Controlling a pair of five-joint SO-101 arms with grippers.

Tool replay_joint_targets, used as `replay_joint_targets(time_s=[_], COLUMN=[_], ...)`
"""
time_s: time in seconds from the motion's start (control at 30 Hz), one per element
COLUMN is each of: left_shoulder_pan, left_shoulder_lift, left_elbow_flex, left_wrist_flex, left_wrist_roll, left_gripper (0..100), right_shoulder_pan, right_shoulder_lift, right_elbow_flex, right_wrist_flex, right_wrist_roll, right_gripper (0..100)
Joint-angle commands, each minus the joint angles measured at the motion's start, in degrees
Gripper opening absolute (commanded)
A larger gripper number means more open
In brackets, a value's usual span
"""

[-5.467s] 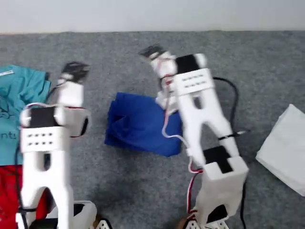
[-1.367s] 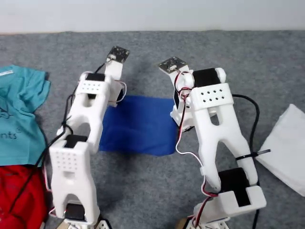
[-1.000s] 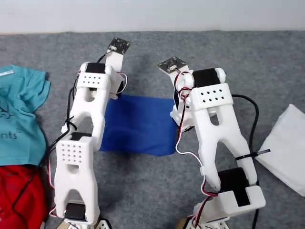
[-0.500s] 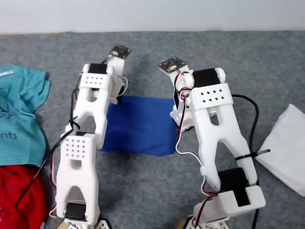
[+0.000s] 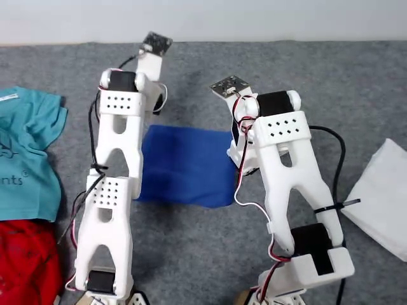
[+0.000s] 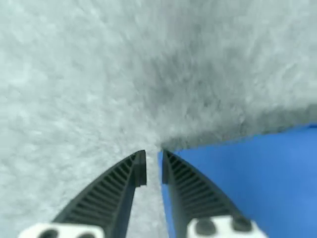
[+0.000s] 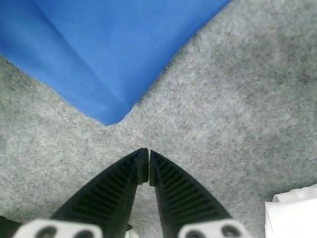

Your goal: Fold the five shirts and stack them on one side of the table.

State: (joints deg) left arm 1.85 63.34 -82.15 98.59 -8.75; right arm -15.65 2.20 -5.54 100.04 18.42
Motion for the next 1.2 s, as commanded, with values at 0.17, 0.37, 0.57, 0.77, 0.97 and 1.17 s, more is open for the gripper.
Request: replay_joint_targets(time_s=[0.17,0.37,0.57,0.77,0.97,1.17], left_shoulder_pan=[-1.5,-7.3,-12.7,-20.5,-27.3,-30.3], left_shoulder_lift=[-6.3,-18.5,-38.2,-56.5,-69.5,-78.4], left_elbow_flex=[-4.0,5.7,33.3,56.0,73.9,90.1], left_wrist_flex=[2.1,2.2,2.1,1.7,-0.7,-9.3], left_wrist_roll=[0.5,0.6,0.5,-0.9,-2.5,-2.5], left_gripper=[8,8,8,7,7,7], right_shoulder_pan=[0.2,0.1,0.4,-1.0,-5.4,-7.8], right_shoulder_lift=[-0.4,-0.4,-0.4,-0.5,-0.3,6.2], right_elbow_flex=[-0.2,-0.2,-0.4,-0.4,-0.2,1.1], right_wrist_flex=[1.4,1.4,0.7,0.7,-2.3,-10.9], right_wrist_roll=[-1.1,-10.5,-21.2,-22.1,-33.2,-42.4], right_gripper=[1.9,2.0,2.0,1.5,2.2,28.5])
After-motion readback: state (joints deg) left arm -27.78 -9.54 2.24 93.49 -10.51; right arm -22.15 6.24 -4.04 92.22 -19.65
